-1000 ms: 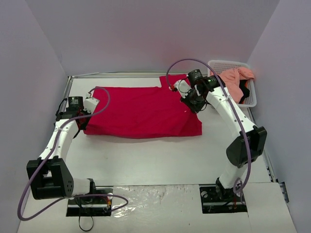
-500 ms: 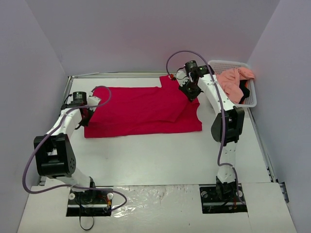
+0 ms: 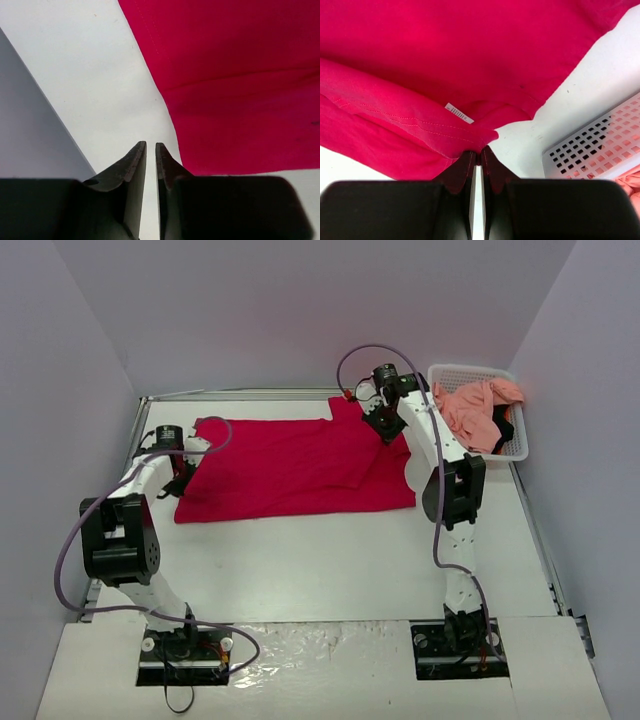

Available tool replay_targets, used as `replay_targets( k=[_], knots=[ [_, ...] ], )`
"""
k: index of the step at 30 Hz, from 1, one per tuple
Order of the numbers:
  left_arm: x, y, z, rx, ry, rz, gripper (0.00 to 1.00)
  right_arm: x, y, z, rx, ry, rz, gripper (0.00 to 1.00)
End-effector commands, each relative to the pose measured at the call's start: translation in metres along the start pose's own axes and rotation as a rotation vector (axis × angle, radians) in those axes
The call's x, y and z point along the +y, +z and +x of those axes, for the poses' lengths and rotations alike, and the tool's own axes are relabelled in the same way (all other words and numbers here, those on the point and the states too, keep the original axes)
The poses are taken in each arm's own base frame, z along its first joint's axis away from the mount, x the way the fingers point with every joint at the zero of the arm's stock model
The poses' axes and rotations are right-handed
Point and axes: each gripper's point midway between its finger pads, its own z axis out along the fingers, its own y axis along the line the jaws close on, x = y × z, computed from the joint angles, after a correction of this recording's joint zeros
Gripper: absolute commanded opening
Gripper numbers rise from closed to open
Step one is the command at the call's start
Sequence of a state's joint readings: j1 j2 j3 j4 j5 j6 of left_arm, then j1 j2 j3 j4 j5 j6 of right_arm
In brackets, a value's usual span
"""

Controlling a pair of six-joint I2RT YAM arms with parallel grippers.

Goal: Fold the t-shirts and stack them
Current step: Fold the flattened tshirt in 1/3 of the way

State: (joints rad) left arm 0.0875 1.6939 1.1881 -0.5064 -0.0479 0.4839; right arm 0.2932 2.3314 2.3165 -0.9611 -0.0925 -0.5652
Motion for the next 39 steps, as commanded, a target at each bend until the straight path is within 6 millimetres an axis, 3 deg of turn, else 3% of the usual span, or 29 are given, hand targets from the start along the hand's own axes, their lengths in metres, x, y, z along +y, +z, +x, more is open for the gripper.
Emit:
replay_targets(
  k=[1, 7, 8, 9, 11, 13, 16, 17, 19, 24, 28, 31, 39],
  knots=[
    [0.016, -0.001, -0.009, -0.022, -0.014, -0.054, 0.14, -0.007, -0.005, 0.002, 0.018, 0.016, 0.024, 0.00],
    [0.023, 0.006, -0.010, -0.018, -0.020, -0.098, 0.27, -0.017, 0.004, -0.003, 0.013, 0.014, 0.076, 0.00],
    [0.024, 0.006, -0.011, -0.020, -0.018, -0.104, 0.32, -0.022, 0.006, -0.005, 0.008, 0.013, 0.098, 0.00],
    [0.025, 0.005, -0.010, -0.018, -0.022, -0.112, 0.36, -0.024, 0.008, -0.005, 0.007, 0.018, 0.102, 0.11],
    [0.028, 0.003, -0.011, -0.021, -0.022, -0.124, 0.46, -0.030, 0.010, -0.004, 0.017, 0.019, 0.134, 0.46],
    [0.030, -0.002, -0.008, -0.020, -0.028, -0.143, 0.56, -0.032, 0.010, -0.007, 0.007, 0.028, 0.145, 0.59],
    [0.034, -0.012, -0.006, -0.023, -0.031, -0.164, 0.66, -0.051, 0.001, -0.014, -0.025, 0.072, 0.254, 0.67],
    [0.035, -0.018, -0.006, -0.031, -0.033, -0.171, 0.67, -0.057, -0.011, -0.021, -0.065, 0.082, 0.282, 0.67],
    [0.036, -0.025, -0.003, -0.038, -0.046, -0.181, 0.71, -0.053, -0.025, -0.026, -0.107, 0.087, 0.269, 0.69],
    [0.031, -0.049, 0.002, -0.081, -0.071, -0.178, 0.73, -0.014, -0.037, -0.016, -0.107, 0.012, 0.173, 0.68],
    [0.016, -0.052, 0.015, -0.080, -0.086, -0.142, 0.75, 0.040, -0.021, 0.014, -0.025, -0.101, 0.043, 0.65],
    [0.005, -0.058, 0.020, -0.116, -0.104, -0.107, 0.80, 0.068, -0.009, 0.021, 0.010, -0.147, -0.011, 0.63],
    [-0.014, -0.069, 0.033, -0.167, -0.119, -0.069, 0.86, 0.118, 0.023, 0.008, 0.052, -0.245, -0.080, 0.56]
  ],
)
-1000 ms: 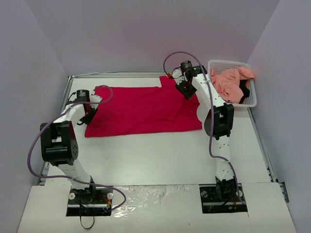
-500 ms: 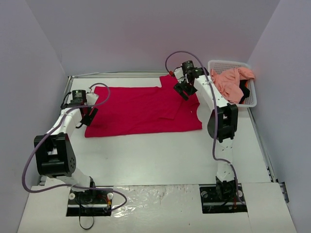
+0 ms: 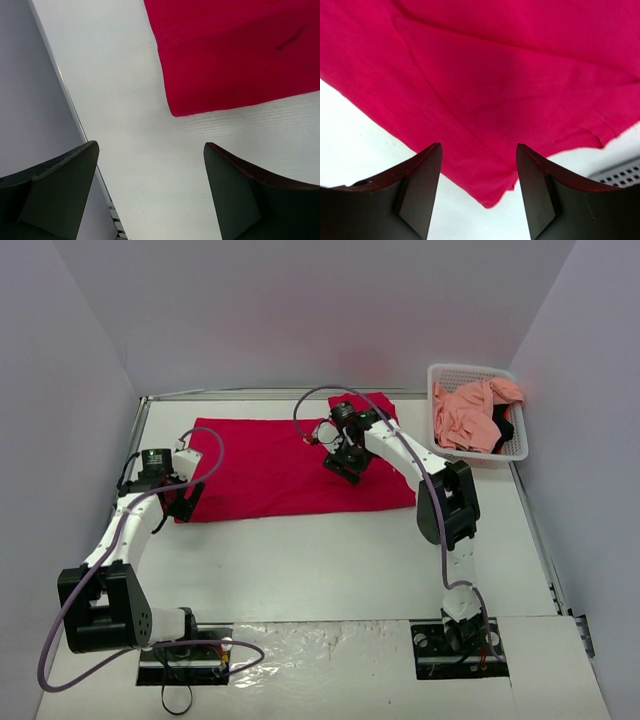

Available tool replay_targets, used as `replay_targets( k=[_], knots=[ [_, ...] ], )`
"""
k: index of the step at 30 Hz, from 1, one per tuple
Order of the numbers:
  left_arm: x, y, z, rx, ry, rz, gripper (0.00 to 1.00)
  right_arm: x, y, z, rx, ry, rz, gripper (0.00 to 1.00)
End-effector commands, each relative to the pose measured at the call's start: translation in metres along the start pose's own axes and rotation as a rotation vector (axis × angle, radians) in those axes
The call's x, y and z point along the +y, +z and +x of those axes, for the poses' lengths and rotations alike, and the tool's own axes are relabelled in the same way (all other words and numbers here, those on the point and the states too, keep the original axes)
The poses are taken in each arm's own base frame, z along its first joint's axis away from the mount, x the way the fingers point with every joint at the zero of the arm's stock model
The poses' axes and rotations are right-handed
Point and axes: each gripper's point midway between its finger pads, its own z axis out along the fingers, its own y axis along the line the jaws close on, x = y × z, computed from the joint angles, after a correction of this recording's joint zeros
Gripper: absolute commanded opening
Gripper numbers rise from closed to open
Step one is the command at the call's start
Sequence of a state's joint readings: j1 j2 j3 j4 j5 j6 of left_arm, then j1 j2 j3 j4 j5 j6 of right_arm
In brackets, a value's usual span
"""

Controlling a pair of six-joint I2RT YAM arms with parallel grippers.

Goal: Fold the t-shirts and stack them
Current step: Fold the flattened tshirt in 1/3 of the way

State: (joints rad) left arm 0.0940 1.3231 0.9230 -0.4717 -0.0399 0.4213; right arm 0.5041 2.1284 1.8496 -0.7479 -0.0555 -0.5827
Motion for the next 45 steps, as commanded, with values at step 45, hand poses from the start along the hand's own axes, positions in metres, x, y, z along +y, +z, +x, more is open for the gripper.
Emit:
replay_targets(
  k=[45],
  knots=[
    [-0.003, 0.011, 0.005, 0.000, -0.037, 0.000, 0.86, -0.004, 0.049, 0.007, 0.071, 0.043, -0.034, 0.22]
  ],
)
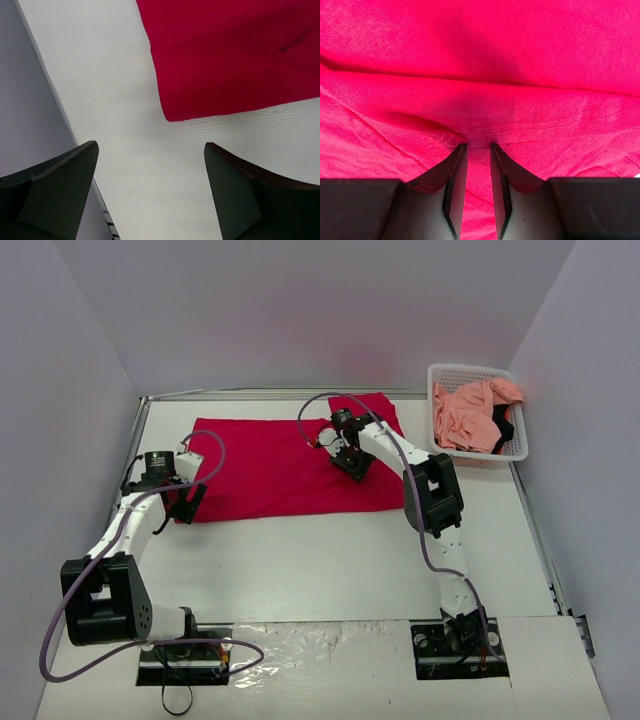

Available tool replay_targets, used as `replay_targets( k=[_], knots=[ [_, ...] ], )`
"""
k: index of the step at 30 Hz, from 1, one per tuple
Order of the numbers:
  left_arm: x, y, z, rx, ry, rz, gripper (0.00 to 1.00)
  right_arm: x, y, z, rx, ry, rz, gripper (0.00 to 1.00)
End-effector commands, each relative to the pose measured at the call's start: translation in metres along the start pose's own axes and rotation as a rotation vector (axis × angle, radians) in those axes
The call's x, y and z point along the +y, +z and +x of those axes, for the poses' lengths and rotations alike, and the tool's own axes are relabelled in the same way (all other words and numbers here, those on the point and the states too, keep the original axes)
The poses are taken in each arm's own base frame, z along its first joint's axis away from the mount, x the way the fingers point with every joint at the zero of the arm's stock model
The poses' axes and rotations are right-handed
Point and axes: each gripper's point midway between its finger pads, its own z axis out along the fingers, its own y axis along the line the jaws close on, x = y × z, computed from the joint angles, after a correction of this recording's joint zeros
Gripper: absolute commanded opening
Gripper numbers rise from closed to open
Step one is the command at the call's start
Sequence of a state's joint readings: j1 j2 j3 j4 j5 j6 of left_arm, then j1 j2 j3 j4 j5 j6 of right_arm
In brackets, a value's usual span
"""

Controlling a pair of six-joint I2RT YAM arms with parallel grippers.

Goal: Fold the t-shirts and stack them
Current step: Fold the flattened tshirt in 1/3 of the way

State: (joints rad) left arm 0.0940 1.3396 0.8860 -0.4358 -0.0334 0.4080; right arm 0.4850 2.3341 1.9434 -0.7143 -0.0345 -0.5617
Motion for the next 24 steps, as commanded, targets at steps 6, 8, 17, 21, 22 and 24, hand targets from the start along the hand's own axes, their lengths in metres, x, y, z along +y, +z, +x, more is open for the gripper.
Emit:
replay_targets(
  k=[6, 8, 17, 21, 22, 24],
  knots=[
    [0.003, 0.001, -0.002, -0.011, -0.030, -0.009, 0.86, 0.001, -0.034, -0.004, -0.045, 0.016, -0.001, 0.23],
    [0.003, 0.001, -0.002, -0.011, -0.032, -0.009, 0.86, 0.002, -0.037, -0.005, -0.053, 0.018, -0.002, 0.23],
    [0.004, -0.001, -0.004, -0.019, -0.036, -0.011, 0.86, 0.012, -0.040, -0.009, -0.071, 0.007, -0.038, 0.25],
    [0.003, 0.000, -0.004, -0.018, -0.037, -0.009, 0.86, 0.019, -0.035, -0.009, -0.062, -0.006, -0.055, 0.27],
    [0.003, 0.000, -0.003, -0.016, -0.038, -0.010, 0.86, 0.019, -0.033, -0.008, -0.057, -0.008, -0.056, 0.27],
    [0.002, 0.002, -0.002, -0.008, -0.036, -0.004, 0.86, 0.022, -0.026, -0.004, -0.038, -0.013, -0.069, 0.28]
  ],
)
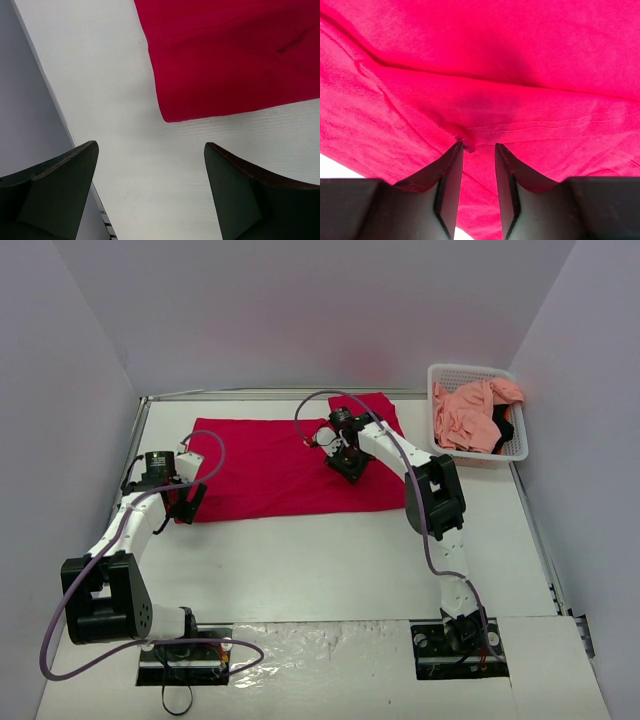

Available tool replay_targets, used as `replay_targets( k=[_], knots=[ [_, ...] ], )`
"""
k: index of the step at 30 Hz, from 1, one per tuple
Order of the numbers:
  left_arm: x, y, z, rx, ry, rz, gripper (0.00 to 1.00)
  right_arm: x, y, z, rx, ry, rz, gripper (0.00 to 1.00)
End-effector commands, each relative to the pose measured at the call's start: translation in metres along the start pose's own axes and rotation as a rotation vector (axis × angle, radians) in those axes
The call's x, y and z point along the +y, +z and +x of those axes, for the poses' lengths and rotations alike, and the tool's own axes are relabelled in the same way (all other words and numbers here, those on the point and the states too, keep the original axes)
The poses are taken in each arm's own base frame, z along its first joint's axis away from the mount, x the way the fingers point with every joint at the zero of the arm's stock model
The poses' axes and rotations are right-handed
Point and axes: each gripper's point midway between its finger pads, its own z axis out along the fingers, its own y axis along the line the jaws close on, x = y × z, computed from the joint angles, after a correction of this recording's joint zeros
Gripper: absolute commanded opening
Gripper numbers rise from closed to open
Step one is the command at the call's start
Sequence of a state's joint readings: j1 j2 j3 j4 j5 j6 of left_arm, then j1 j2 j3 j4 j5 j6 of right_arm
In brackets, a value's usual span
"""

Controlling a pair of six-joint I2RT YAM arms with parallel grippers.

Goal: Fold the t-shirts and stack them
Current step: Fold the flattened tshirt in 1/3 of the way

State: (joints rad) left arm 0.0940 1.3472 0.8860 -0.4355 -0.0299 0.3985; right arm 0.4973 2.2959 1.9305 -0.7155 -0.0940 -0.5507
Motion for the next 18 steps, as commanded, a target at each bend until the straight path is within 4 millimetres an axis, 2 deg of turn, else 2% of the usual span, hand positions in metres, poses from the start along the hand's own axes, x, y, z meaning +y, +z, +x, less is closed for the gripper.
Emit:
replay_targets(
  k=[1, 4, 12, 15, 18],
  knots=[
    [0.004, 0.000, -0.003, -0.013, -0.027, -0.010, 0.86, 0.011, -0.010, 0.007, 0.020, -0.011, -0.033, 0.29],
    [0.004, 0.002, -0.002, -0.011, -0.027, -0.011, 0.86, 0.013, 0.000, 0.012, 0.045, -0.014, -0.046, 0.29],
    [0.001, 0.005, 0.001, -0.003, -0.026, -0.004, 0.86, 0.015, 0.005, 0.016, 0.063, -0.022, -0.057, 0.28],
    [0.001, 0.006, 0.002, 0.000, -0.025, -0.002, 0.86, 0.017, 0.006, 0.017, 0.068, -0.023, -0.064, 0.25],
    [0.000, 0.006, 0.002, 0.000, -0.028, 0.001, 0.86, 0.020, 0.011, 0.022, 0.082, -0.026, -0.073, 0.16]
  ],
)
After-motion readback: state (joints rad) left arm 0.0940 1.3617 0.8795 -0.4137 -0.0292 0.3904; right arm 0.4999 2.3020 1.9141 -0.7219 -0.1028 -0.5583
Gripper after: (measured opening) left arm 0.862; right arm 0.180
